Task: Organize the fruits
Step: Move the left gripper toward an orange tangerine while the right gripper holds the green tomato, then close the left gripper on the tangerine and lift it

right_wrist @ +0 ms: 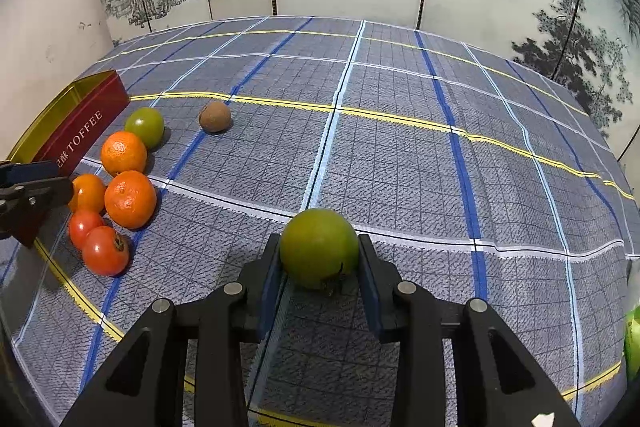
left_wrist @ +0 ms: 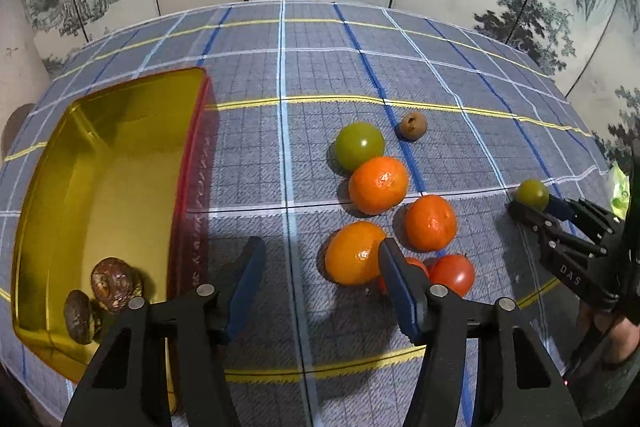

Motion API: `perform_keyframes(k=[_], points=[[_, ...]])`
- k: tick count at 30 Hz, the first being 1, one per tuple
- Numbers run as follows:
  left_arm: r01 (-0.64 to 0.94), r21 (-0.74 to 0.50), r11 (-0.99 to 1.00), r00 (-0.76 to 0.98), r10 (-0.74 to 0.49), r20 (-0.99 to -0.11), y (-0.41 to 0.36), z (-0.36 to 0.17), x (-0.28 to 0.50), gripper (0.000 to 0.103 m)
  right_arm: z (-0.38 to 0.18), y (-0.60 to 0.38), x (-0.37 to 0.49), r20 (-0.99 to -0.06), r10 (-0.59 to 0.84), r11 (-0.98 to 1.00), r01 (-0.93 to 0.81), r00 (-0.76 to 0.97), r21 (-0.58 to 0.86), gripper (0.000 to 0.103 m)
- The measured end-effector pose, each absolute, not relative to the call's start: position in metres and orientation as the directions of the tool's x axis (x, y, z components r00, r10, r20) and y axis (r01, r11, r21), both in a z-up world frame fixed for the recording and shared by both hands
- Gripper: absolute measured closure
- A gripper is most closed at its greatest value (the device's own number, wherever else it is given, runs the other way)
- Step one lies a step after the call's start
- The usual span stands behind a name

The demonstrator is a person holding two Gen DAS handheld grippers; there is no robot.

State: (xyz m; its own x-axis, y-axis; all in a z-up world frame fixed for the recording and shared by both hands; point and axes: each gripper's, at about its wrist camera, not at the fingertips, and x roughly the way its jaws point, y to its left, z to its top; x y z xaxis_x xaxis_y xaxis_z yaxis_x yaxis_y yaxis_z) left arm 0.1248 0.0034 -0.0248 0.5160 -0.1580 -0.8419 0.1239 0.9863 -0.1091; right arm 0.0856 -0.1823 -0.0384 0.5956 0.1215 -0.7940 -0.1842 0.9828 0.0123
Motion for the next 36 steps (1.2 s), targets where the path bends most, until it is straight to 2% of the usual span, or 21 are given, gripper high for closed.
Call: perform_keyframes(k=[6,17,23,36], points=[[0.137,-0.129,0.982,0.488,-0.18,-0.854,0.001,-0.023,0.136,0.049,-0.039,-0.182,0.086,-0.794,0.128,0.982,-0.186,0.595,0.019,0.069],[0.168,-0.142,0.975,0.448,-0.204,-0.87,-0.007,-0.025,0.146,0.05,-0.039,-0.181,0.086,-0.793,0.131,0.982,-0.186,0.595,0.023,0.069],[0.172,-0.17,0.97,0.394,-0.226,-0.891,-0.01,-0.036,0.154,0.063,-0.039,-0.182,0.086,-0.793,0.132,0.982,-0.186,0.595,0.024,0.069],[0.176,-0.148,0.973,0.407,-0.209,-0.889,-0.008,-0.038,0.145,0.068,-0.039,-0.182,0.086,-0.793,0.131,0.982,-0.186,0.595,0.023,0.069]])
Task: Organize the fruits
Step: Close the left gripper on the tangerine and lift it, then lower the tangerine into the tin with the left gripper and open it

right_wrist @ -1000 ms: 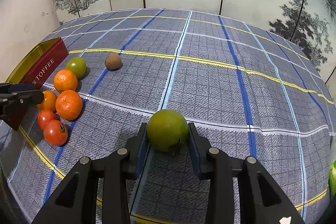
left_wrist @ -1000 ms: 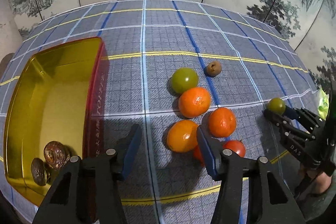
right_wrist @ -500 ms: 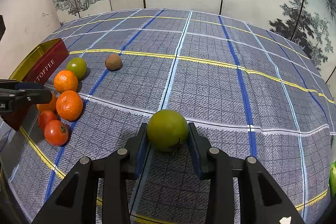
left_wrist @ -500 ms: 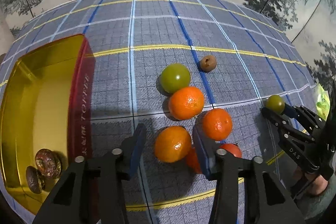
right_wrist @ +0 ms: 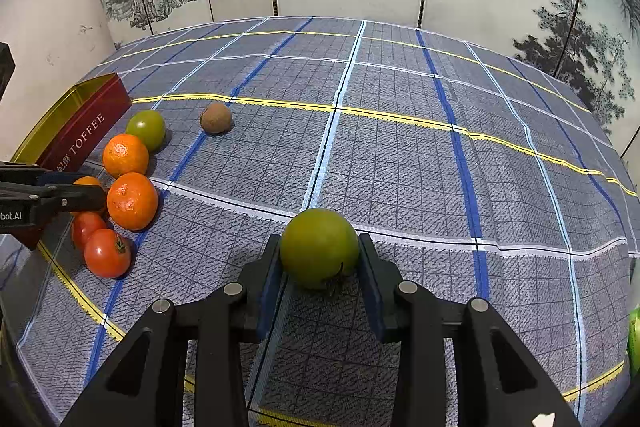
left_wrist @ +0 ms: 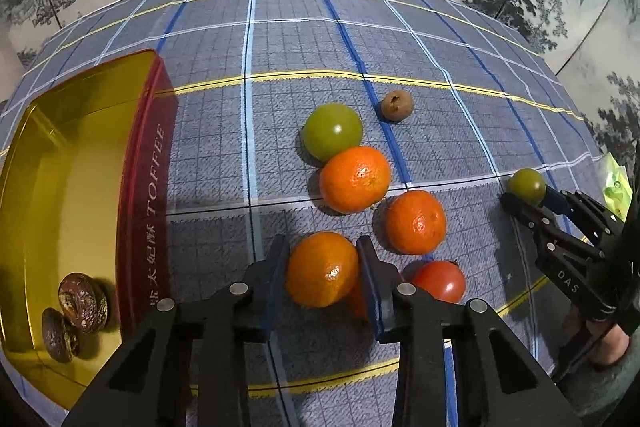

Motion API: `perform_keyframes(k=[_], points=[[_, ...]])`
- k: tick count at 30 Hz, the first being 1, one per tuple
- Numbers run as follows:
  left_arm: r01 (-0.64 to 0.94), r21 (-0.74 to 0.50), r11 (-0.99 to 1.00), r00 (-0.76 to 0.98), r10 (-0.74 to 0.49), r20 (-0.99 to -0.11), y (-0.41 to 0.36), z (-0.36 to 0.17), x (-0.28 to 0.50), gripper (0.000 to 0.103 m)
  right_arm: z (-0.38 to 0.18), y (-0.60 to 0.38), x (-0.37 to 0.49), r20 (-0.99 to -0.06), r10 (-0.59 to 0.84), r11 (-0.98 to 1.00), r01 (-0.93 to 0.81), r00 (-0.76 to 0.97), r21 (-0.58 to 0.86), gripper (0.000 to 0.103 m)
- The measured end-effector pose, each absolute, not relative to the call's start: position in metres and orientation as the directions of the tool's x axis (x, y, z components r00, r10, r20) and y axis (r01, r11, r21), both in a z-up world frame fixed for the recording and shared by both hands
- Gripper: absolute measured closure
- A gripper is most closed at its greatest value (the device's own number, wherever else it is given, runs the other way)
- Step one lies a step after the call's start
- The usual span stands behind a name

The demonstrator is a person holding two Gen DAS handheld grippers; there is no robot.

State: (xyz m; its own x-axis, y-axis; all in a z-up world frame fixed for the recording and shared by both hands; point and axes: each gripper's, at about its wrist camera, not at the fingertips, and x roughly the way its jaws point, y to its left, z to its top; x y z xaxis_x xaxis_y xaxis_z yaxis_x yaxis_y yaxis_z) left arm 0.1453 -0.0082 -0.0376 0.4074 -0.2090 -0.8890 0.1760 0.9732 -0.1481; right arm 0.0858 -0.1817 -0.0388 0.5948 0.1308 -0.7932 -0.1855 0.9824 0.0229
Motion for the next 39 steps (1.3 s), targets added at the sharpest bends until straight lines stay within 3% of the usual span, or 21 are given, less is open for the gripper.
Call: perform_keyframes(k=[19,39], points=[[0.137,-0.134,0.981,0.508,-0.186,-0.841,0.028,0.006,0.128,0.068,-0.039,-0.182,0.086,-0.793,0.13,0.982,-0.185,0.595,0.022,0.069],[-0.118,-0.012,0.993,0.526,0.052,-0.849,0.151,-0.005,0.136,0.068,-0.039,-0.181,0.086,-0.793,0.129,0.983,-0.185,0.595,0.021,0.069]])
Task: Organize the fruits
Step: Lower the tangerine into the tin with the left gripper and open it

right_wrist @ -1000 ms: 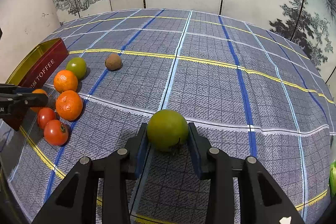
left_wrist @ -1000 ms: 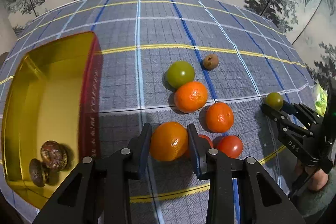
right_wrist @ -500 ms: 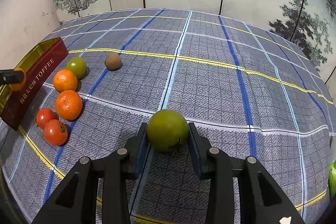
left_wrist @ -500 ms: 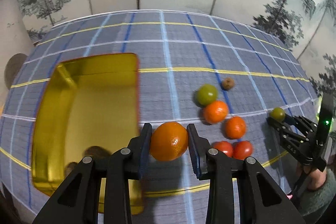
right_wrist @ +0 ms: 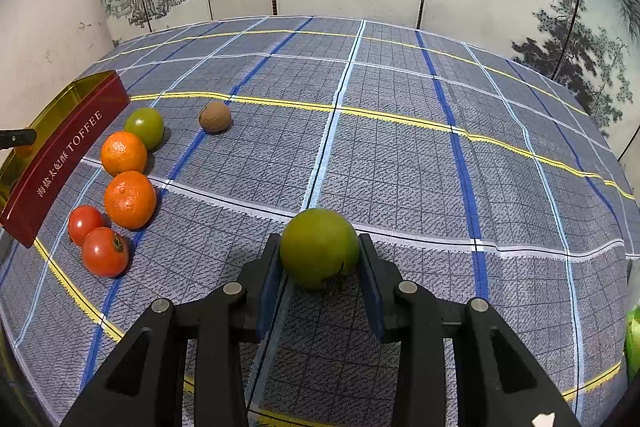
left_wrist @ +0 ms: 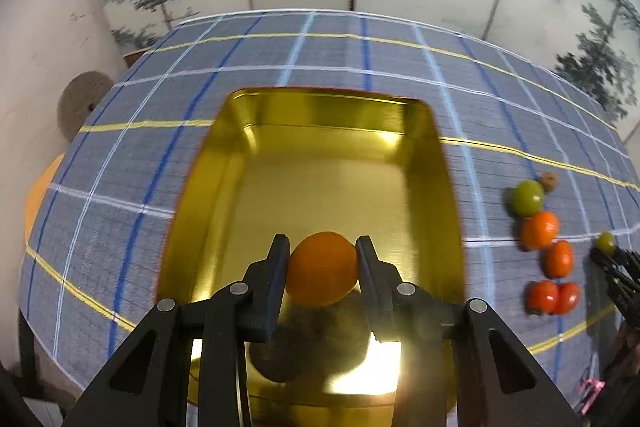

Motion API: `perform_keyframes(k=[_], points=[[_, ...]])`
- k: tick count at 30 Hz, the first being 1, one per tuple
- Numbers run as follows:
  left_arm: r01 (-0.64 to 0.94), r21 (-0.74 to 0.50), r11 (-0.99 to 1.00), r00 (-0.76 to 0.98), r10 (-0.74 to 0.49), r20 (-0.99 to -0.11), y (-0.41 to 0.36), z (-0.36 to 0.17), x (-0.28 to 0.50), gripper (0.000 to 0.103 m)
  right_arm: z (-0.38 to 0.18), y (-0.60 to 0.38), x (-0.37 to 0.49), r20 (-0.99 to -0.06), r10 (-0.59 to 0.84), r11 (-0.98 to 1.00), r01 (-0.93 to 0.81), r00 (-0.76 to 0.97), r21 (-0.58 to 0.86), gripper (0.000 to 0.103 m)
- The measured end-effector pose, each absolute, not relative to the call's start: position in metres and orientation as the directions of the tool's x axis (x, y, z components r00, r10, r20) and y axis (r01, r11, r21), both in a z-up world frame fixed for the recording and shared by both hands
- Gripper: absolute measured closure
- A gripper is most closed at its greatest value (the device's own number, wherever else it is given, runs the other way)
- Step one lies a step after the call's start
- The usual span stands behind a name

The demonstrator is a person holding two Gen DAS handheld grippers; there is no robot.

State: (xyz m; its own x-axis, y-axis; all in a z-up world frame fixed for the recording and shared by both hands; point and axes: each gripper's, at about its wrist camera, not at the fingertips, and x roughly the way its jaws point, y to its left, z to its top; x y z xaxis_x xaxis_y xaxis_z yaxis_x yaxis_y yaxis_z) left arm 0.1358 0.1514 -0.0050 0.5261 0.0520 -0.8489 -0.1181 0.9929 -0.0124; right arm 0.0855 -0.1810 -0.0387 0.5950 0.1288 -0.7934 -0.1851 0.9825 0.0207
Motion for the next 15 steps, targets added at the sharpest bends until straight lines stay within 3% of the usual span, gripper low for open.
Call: perform_keyframes(k=[15], points=[[-0.19,0.033,0.981,0.474,0.121,-0.872,0.184,-0.035,0.138,0.068,-0.039,-0.181,0.086,-0.793,0.128,0.983,-0.185,0.595,0.02,0.069]])
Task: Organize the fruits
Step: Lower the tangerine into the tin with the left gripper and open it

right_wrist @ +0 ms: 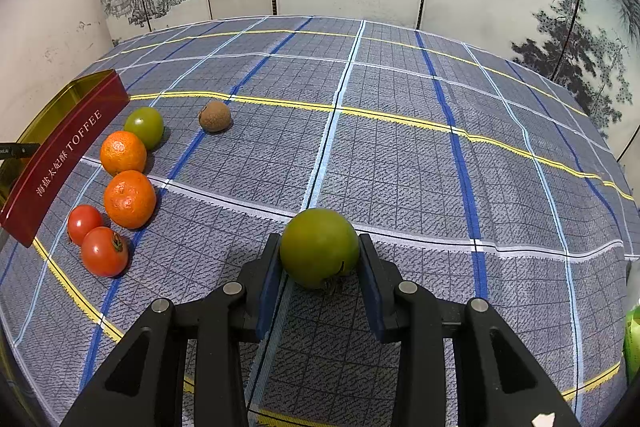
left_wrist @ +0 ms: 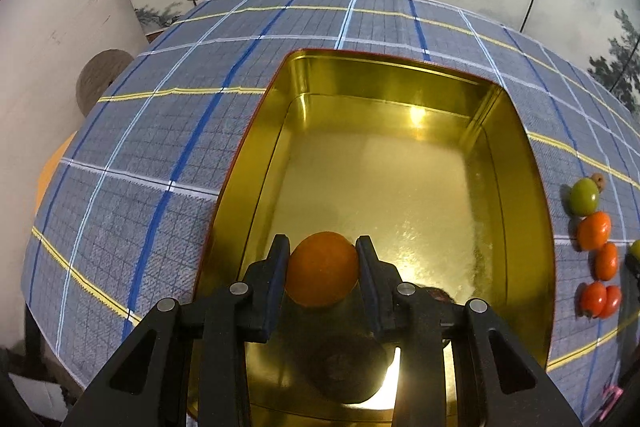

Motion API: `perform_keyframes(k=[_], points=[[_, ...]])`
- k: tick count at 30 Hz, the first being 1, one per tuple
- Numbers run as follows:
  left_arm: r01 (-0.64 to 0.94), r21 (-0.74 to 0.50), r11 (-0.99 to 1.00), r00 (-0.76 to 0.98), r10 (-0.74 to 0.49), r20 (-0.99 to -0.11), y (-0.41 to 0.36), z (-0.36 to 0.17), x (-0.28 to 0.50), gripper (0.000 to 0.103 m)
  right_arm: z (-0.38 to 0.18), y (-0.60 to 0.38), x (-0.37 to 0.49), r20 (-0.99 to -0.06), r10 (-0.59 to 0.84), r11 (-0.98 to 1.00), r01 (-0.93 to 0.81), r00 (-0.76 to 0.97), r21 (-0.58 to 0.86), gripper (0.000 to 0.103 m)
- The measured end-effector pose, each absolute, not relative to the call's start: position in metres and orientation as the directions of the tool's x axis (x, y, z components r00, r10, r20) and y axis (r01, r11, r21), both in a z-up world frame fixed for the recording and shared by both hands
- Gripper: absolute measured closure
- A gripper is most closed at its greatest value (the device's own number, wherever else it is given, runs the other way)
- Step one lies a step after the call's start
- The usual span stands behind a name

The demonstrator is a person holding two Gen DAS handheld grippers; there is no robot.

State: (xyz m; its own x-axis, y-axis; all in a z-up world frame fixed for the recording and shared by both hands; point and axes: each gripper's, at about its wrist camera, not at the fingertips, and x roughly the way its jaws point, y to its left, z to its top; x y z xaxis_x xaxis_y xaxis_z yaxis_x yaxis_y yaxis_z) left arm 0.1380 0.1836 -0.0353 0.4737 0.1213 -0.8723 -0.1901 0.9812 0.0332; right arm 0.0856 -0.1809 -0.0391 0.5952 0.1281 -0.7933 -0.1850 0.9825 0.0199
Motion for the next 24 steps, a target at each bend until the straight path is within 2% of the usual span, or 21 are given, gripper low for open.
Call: perform_keyframes(k=[24], points=[[-0.172,0.075,0.982,0.47,0.149,-0.87,0.1785,-0.0386,0.1287,0.066,-0.0388,-0.1802,0.0853,-0.794,0.127,0.983,-0.185,0.595,0.018,0.069]])
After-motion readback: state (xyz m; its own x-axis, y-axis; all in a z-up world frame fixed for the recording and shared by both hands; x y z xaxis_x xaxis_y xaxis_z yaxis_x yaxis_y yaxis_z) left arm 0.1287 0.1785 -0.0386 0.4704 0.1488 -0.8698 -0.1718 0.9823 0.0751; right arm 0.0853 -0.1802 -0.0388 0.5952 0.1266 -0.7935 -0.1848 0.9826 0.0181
